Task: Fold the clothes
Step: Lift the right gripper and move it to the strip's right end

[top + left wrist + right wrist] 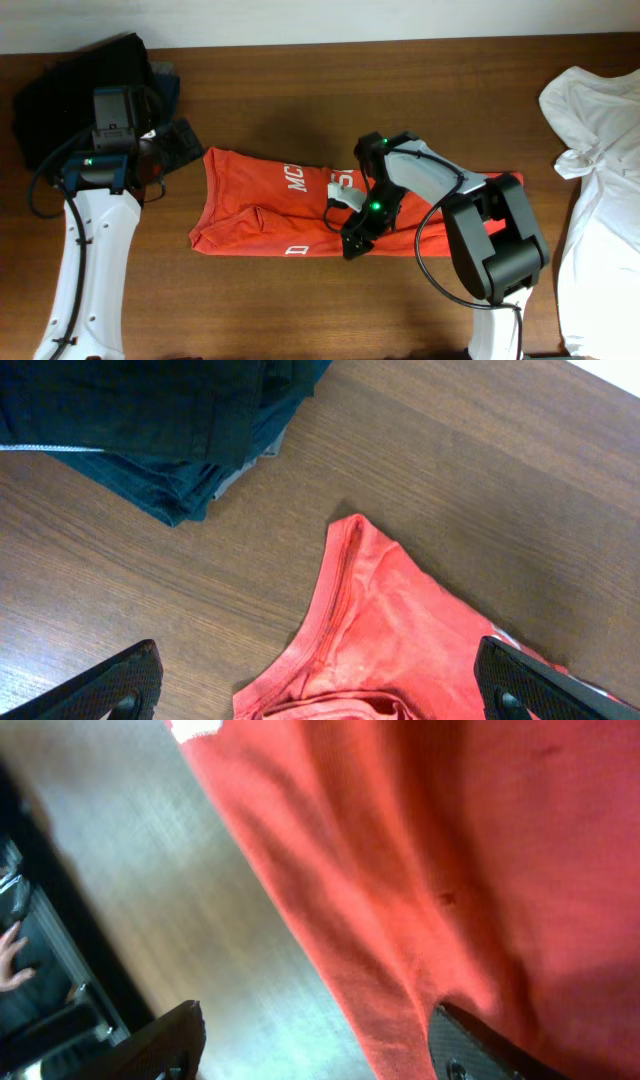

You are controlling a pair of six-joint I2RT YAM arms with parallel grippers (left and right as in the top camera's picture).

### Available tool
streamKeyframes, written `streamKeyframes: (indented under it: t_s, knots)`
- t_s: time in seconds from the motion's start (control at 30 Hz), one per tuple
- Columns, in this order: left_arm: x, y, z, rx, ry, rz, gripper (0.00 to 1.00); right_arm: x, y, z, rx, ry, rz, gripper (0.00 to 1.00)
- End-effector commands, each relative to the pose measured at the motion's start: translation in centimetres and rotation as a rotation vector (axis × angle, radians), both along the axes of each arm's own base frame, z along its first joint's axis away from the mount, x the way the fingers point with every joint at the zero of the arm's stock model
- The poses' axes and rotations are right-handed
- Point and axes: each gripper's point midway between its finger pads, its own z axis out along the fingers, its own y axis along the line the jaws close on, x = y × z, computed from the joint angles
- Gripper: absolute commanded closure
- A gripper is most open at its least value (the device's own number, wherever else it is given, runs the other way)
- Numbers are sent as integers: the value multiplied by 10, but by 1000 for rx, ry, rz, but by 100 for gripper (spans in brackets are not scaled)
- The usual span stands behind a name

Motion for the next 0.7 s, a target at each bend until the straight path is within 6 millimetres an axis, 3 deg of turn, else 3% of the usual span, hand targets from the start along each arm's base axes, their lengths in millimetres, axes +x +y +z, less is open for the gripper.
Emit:
streamKeyframes:
  t_s: [0.0,0.07,0.13,0.23,0.33,0.4,0.43,0.47,0.5,0.57,0.6,0.67]
  knots:
    - [0,1,3,-2,-11,8,1,32,19,40,109,-83,-18,23]
    - [0,1,3,-3,-11,8,1,40,33,52,191,-103,-32,23]
    - [0,1,3,-2,-11,8,1,39,46,45,238,-111,-22,24]
    - [0,1,3,-2,-11,8,0,20,79,10,256,-143,-6,50]
    - [0,1,3,-2,-11,8,1,-7,109,-15,272,-170,32,53]
    - [0,1,3,-2,-11,8,1,9,115,-2,301,-189,4,48]
    - [0,1,3,-3,-11,8,1,23,117,12,322,-205,-15,44]
    - [0,1,3,-3,-11,8,0,45,116,38,355,-222,-48,41]
    - [0,1,3,-2,-11,8,1,71,108,73,367,-238,-93,38]
    - [0,1,3,-2,-11,8,1,97,78,102,303,-245,-173,37]
    - [0,1,3,-2,-11,8,1,106,38,99,172,-230,-244,37]
    - [0,1,3,-2,-11,8,0,97,-36,77,-98,-127,-376,40]
